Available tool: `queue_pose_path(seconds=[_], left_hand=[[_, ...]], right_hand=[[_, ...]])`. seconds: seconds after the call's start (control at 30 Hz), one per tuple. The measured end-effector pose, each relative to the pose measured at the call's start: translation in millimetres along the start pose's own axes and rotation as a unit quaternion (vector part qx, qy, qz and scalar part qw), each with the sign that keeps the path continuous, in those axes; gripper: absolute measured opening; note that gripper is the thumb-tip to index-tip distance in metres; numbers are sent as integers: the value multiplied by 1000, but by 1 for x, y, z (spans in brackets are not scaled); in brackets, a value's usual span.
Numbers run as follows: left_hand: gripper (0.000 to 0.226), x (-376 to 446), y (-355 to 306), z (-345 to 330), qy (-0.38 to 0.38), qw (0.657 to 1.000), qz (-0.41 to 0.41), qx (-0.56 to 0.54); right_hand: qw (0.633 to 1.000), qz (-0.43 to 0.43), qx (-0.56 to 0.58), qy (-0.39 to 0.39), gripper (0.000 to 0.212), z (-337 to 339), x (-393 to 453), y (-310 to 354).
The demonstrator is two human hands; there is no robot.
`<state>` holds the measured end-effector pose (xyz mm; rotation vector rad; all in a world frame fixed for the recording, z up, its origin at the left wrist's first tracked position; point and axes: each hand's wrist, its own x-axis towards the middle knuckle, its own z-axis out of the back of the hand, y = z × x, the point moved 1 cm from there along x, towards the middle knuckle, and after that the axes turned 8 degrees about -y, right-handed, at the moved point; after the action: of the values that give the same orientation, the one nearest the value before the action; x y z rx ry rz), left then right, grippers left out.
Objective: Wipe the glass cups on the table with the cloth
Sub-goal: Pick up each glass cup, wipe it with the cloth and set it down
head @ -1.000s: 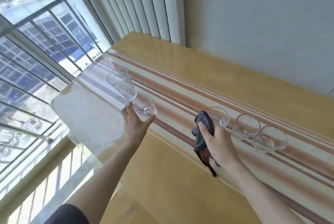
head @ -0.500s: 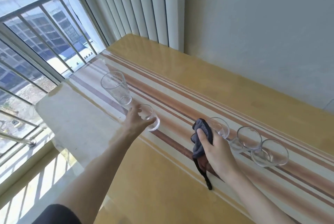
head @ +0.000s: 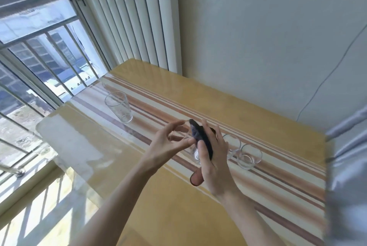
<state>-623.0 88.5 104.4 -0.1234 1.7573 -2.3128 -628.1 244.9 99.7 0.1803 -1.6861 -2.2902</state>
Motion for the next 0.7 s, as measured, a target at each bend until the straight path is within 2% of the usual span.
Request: queue_pose_path(seconds=[0.1, 0.2, 0.23, 0.33, 0.47, 0.6, 0.7], left_hand=[[97, -12, -28, -7, 21, 999, -35, -16], [85, -20, -50, -9, 54, 996, -51, -38], [81, -22, -55, -8, 69, 995, -52, -47], [74, -28, -65, -6, 129, 987, -50, -86], [81, -35, -73, -8, 174, 978, -39, -110], [80, -39, -73, -10, 179, 979, -45, -89], [83, -44, -71, -10, 152, 978, -43, -133]], right_hand=[[997, 52, -28, -49, 41, 16, -7, 13], [995, 18, 59, -78, 28, 34, -10, 30], [995, -3, 75, -71, 26, 41, -10, 35], [996, -37, 73, -18, 42, 60, -5, 44], [982, -95, 166, 8, 31, 70, -5, 50], [937, -153, 314, 13, 33, 65, -19, 48], [890, -204, 404, 50, 44, 63, -27, 44]])
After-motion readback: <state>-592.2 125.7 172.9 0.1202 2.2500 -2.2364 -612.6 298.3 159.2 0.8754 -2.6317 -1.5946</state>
